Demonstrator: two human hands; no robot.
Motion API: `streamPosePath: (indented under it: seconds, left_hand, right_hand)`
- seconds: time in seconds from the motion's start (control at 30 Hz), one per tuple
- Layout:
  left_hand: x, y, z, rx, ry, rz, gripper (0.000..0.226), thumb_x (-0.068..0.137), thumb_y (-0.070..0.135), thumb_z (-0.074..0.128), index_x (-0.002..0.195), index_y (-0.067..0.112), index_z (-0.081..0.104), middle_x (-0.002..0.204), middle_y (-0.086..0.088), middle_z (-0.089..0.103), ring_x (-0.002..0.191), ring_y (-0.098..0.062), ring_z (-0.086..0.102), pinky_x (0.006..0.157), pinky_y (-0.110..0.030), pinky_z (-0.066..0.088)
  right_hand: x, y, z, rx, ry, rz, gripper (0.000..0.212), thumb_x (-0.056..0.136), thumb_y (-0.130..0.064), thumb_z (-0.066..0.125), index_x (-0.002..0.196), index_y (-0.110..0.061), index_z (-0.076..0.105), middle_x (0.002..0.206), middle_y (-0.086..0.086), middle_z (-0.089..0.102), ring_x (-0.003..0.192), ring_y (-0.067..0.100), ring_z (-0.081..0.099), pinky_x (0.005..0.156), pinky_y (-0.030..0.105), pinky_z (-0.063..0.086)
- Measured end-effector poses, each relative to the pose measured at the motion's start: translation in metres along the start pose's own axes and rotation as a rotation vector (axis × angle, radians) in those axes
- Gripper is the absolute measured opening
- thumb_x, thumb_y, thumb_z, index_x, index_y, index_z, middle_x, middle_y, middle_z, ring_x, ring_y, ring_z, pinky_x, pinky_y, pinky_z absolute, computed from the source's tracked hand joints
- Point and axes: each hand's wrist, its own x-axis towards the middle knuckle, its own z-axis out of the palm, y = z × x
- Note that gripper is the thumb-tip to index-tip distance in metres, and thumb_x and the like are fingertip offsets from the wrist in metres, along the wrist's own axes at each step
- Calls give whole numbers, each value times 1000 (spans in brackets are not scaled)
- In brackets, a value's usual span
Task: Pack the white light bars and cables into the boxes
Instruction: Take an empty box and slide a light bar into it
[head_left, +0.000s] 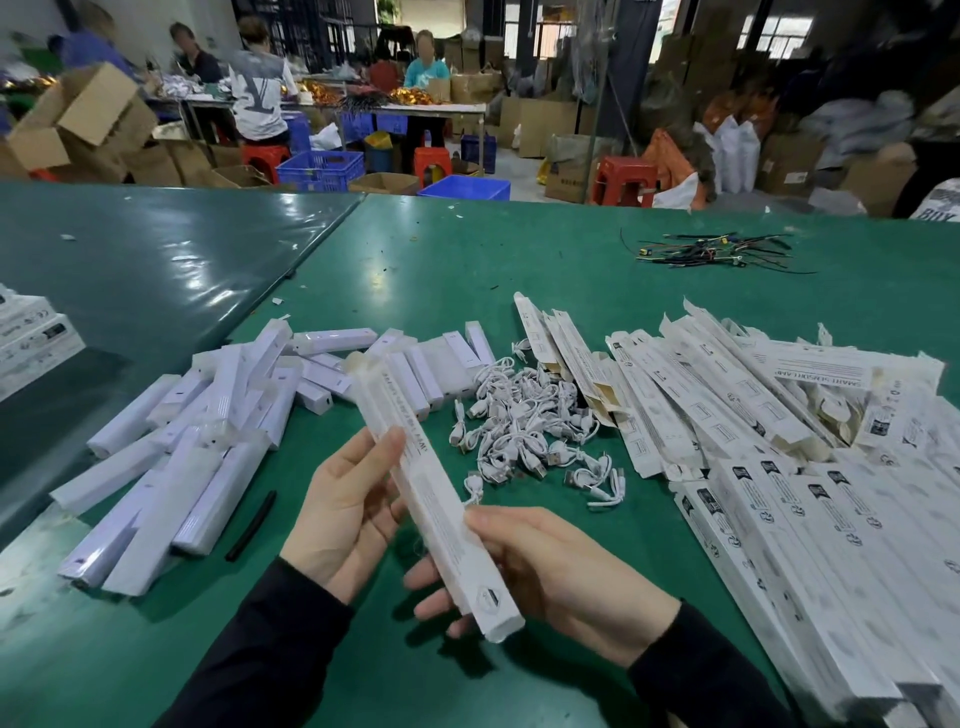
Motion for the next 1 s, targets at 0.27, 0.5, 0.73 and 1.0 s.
streamPosePath:
  seconds: [0.27, 0.5, 0.73, 1.0]
  left_hand:
    - [-7, 3, 5, -2, -247, -97, 67, 51, 58, 89, 105, 20, 77, 121, -12, 69, 102, -22, 70, 60, -27, 58]
    - [-7, 2, 5, -28, -133, -46, 76, 26, 48, 99, 93, 18, 79, 89, -11, 74, 71, -18, 72, 37, -18, 45]
    - [-9, 1, 5, 41, -80, -36, 41, 64, 34, 78, 100, 15, 70, 72, -5, 67, 55, -16, 63, 40, -21, 48]
    - [-4, -2, 3, 126, -88, 0, 43, 59, 45, 84, 91, 18, 72, 72, -5, 70, 50, -13, 61, 38, -20, 43]
  right_hand:
    - [4, 3, 7, 212, 0, 21, 47, 96, -43, 41, 110, -1, 58, 66, 13, 66, 53, 22, 62, 57, 29, 52]
    - [7, 8, 11, 218, -69, 53, 53, 93, -59, 40, 96, -15, 69, 73, 12, 68, 61, 21, 66, 59, 28, 52]
    - [4, 4, 15, 95, -20, 45, 39, 97, -42, 47, 105, -7, 63, 78, 9, 70, 65, 19, 66, 60, 25, 52]
    - [7, 7, 11, 136, 52, 25, 44, 90, -44, 50, 109, -6, 63, 84, 11, 71, 67, 20, 68, 61, 27, 55]
